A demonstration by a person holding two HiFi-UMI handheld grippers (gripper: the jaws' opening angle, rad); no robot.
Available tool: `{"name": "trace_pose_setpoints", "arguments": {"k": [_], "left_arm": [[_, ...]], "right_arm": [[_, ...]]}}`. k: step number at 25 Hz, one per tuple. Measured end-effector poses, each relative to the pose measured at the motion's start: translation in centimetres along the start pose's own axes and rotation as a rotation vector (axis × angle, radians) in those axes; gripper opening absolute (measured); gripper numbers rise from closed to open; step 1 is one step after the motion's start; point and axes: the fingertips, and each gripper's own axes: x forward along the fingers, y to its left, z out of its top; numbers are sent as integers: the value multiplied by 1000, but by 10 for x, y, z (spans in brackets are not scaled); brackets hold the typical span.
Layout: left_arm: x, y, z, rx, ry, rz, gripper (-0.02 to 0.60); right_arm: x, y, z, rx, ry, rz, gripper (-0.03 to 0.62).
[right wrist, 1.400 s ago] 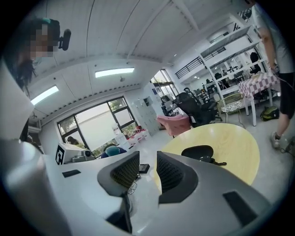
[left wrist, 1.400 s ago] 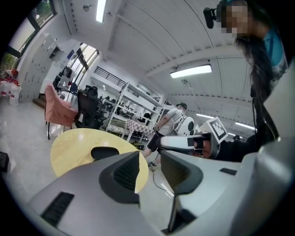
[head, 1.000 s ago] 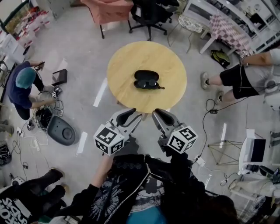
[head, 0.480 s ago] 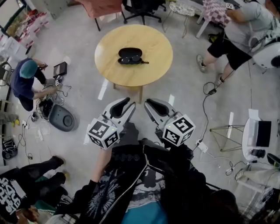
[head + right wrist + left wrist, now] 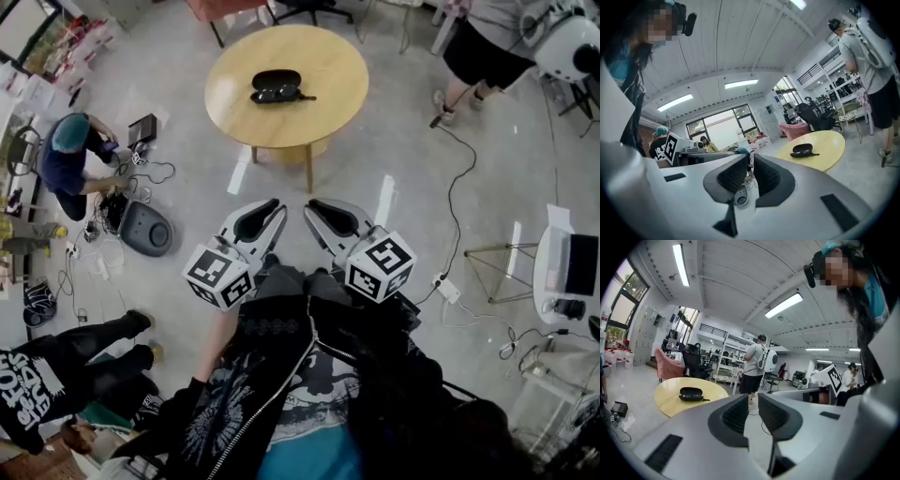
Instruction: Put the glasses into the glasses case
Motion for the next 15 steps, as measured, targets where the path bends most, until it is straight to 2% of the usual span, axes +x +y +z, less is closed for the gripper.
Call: {"name": "trace_pose_setpoints", "arguments": {"k": [5, 9, 15], "left_arm": [[-10, -3, 5, 22, 3, -22, 46], [-26, 13, 11, 31, -7, -12, 38], [-57, 28, 1, 23, 18, -27, 37]], "right_arm": [[-1, 9, 0, 4, -20, -22, 60], [17, 22, -2, -2, -16, -20, 58], [43, 53, -21, 36, 12, -11, 54]]}}
